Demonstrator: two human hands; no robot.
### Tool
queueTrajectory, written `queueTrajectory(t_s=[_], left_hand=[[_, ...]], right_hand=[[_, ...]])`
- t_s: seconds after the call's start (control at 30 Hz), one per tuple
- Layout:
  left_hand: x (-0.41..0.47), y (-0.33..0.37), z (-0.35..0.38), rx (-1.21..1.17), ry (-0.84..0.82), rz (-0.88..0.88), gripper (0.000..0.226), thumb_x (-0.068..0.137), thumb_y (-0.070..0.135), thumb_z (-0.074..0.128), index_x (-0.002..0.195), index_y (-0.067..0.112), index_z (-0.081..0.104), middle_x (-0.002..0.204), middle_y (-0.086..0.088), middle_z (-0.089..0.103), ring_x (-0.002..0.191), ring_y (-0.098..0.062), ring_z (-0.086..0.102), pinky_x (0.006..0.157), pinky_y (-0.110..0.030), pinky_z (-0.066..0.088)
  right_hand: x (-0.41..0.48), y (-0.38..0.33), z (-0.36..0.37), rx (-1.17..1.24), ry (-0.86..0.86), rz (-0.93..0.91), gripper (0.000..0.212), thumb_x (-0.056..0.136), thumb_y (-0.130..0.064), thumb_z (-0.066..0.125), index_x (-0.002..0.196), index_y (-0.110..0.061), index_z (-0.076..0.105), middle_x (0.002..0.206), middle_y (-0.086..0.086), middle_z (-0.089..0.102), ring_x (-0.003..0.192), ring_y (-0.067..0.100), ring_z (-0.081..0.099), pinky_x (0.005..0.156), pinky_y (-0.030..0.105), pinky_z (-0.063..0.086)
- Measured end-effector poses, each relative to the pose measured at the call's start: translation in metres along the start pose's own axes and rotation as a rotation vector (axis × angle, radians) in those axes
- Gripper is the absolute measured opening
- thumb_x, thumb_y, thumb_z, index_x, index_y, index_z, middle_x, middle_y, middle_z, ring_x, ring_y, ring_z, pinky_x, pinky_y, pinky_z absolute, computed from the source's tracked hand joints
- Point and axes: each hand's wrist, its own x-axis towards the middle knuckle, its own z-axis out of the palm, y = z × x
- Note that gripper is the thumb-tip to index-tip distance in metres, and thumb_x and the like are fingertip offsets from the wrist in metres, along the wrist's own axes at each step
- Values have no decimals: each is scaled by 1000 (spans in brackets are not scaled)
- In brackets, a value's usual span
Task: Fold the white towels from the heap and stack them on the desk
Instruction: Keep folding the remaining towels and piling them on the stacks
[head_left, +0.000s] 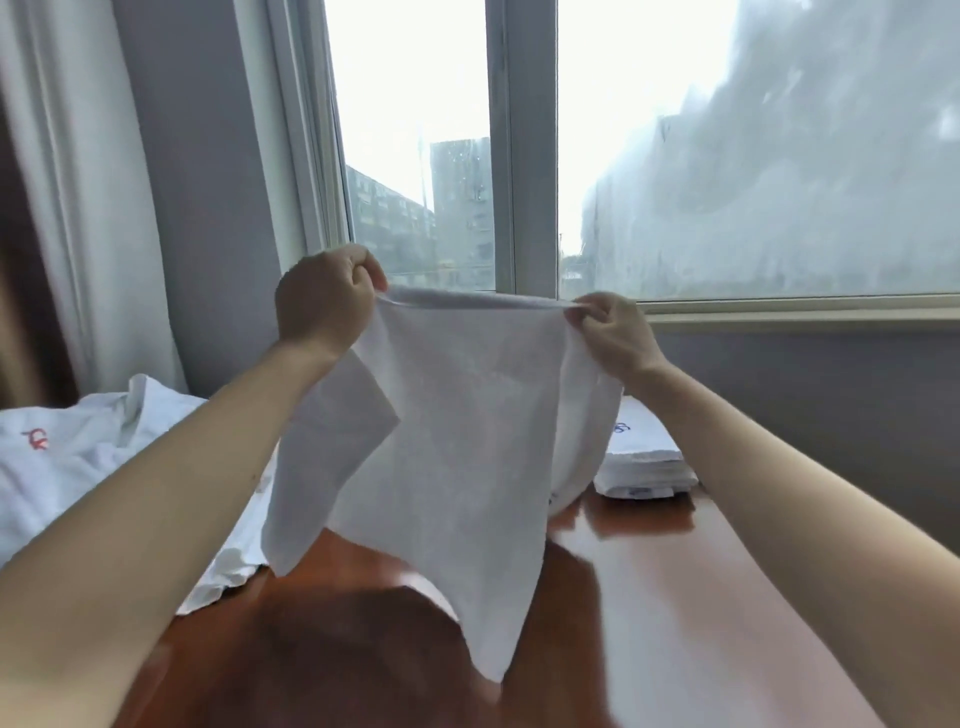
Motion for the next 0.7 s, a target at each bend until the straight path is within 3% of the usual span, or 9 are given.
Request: queueTrajectory(t_s=[0.27,0.33,0.4,0.5,0.57,0.63,0.7], left_hand=[[26,-7,-30,50,147,153,38,80,6,36,70,26,67,67,10,58,63,-15,51,61,-26,34],[24,-11,-33,71,122,147,36,78,8,35,67,26,65,63,12,56,63,-15,51,61,-26,35],[19,-18,-32,160,-106,77,33,77,10,39,62,25,64,64,12,56,68,-19,55,65,-28,40],[-7,-25,-25,478,-873,-103,22,73,14,57,65,26,74,76,6,71,79,-23,67,73,-34,56],[-37,-26,-15,589,-1282,-173,18,72,20,60,73,23,78,78,2,75,78,-22,72,71,-35,60],[-70,-21,4,566,-1421,-180,18,79,24,59,82,17,75,84,1,74,74,-17,71,64,-28,56],[-101,-8,25,494,-1360,-48,16,87,28,55,86,17,67,93,-1,70,75,-17,64,62,-23,51]], right_hand=[[27,-37,-4,-92,111,-293,20,93,-24,66,107,-13,75,92,-12,66,81,0,60,64,5,41],[23,-38,-3,-101,58,-299,19,92,-24,67,101,-10,76,87,-10,67,74,-2,59,64,9,42],[12,-36,-4,-127,-147,-209,21,91,-22,69,89,-2,74,76,-1,63,65,5,53,60,19,40],[-20,-27,-3,-203,-757,122,12,89,-24,71,87,-13,76,79,1,70,66,13,64,60,26,52],[-47,-13,5,-279,-1133,326,24,91,-37,68,100,-16,75,89,5,73,71,20,69,62,32,57],[-73,6,17,-334,-1301,467,40,96,-47,56,113,-15,70,95,8,74,74,25,71,62,32,57],[-94,27,29,-357,-1250,535,39,100,-39,51,120,-9,65,95,12,75,78,27,73,60,32,58]])
